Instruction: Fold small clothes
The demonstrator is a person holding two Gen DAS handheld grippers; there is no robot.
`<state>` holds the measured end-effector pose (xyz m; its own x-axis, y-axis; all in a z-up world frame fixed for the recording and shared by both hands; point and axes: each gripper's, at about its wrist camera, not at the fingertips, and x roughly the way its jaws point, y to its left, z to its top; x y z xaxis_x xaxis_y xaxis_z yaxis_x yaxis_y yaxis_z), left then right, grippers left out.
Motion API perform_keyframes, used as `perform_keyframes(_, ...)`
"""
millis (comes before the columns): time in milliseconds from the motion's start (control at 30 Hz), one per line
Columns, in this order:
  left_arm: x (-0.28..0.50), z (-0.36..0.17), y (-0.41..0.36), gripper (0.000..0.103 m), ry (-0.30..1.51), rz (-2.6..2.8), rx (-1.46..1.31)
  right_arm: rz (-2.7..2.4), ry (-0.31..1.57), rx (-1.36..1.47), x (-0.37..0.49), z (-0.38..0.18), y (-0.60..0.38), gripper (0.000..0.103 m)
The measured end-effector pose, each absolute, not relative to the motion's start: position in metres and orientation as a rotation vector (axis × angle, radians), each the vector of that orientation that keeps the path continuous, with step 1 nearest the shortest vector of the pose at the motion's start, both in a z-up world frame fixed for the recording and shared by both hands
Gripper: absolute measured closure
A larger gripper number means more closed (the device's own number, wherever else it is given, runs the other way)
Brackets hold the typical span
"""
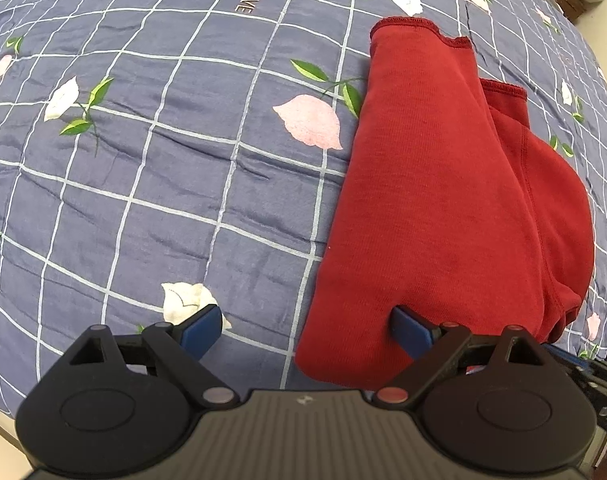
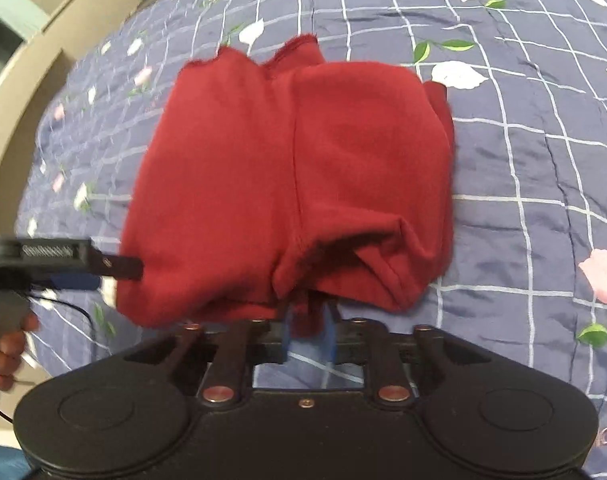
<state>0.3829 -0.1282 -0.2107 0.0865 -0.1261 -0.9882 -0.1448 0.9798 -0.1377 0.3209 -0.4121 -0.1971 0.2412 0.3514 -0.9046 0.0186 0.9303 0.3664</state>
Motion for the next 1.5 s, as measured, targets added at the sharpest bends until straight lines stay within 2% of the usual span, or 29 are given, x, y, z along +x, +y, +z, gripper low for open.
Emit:
perform_keyframes(33,0.384,-0.211,-0.129,0.009,1.489,0.014,-0.220,0.233,1.305,0.346,0.321,-0.195,-0.414,0.077)
perform_keyframes(67,0.384,-0.211,-0.129,0.009,1.490,0.014,-0.217,0.236,1.299,0.361,0.322,-0.193,-0.415,0.070)
perform_keyframes(133,0.385,-0.211,-0.130,0.009,1.491,0.012,-0.210,0.230,1.287,0.399,0.325,-0.192,-0.417,0.063)
perform_keyframes(233,0.385,-0.211,-0.130,0.009,1.493,0.010,-0.206,0.200,1.299,0.447,0.331,-0.199,-0.418,0.063)
perform_keyframes(300,0.385,-0.212,-0.131,0.009,1.496,0.006,-0.208,0.172,1.324,0.457,0.335,-0.205,-0.417,0.076)
perform_keyframes(333,0.386,-0.212,-0.131,0.009,1.497,0.005,-0.208,0.167,1.329,0.446,0.336,-0.207,-0.416,0.096)
perform_keyframes(600,0.386,-0.215,-0.129,0.008,1.502,0.004,-0.216,0.151,1.349,0.358,0.334,-0.209,-0.416,0.098)
perform_keyframes(633,0.386,-0.215,-0.129,0.008,1.502,0.006,-0.214,0.140,1.354,0.355,0.333,-0.211,-0.418,0.103)
perform_keyframes(733,0.386,-0.216,-0.129,0.008,1.504,0.007,-0.215,0.121,1.371,0.355,0.330,-0.214,-0.424,0.103)
perform_keyframes(800,0.386,-0.215,-0.128,0.008,1.500,0.001,-0.219,0.141,1.370,0.381,0.327,-0.213,-0.429,0.095)
perform_keyframes(867,0.385,-0.213,-0.128,0.008,1.488,-0.016,-0.227,0.146,1.368,0.416,0.326,-0.210,-0.435,0.070)
perform_keyframes(900,0.385,-0.211,-0.127,0.006,1.481,-0.024,-0.234,0.142,1.359,0.437,0.324,-0.207,-0.439,0.060)
perform_keyframes(967,0.384,-0.206,-0.125,0.005,1.455,-0.036,-0.256,0.127,1.339,0.461,0.323,-0.204,-0.446,0.022)
perform_keyframes(1033,0.384,-0.201,-0.123,0.003,1.425,-0.052,-0.283,0.101,1.316,0.478,0.323,-0.200,-0.454,0.012)
perform_keyframes(1167,0.392,-0.194,-0.123,0.001,1.372,-0.059,-0.301,0.048,1.296,0.508,0.331,-0.202,-0.469,0.005)
perform_keyframes(1400,0.422,-0.208,-0.134,0.001,1.387,-0.025,-0.262,-0.040,1.277,0.538,0.375,-0.222,-0.472,0.005)
perform_keyframes(1500,0.434,-0.217,-0.138,0.001,1.417,-0.022,-0.240,-0.072,1.283,0.569,0.391,-0.233,-0.472,0.016)
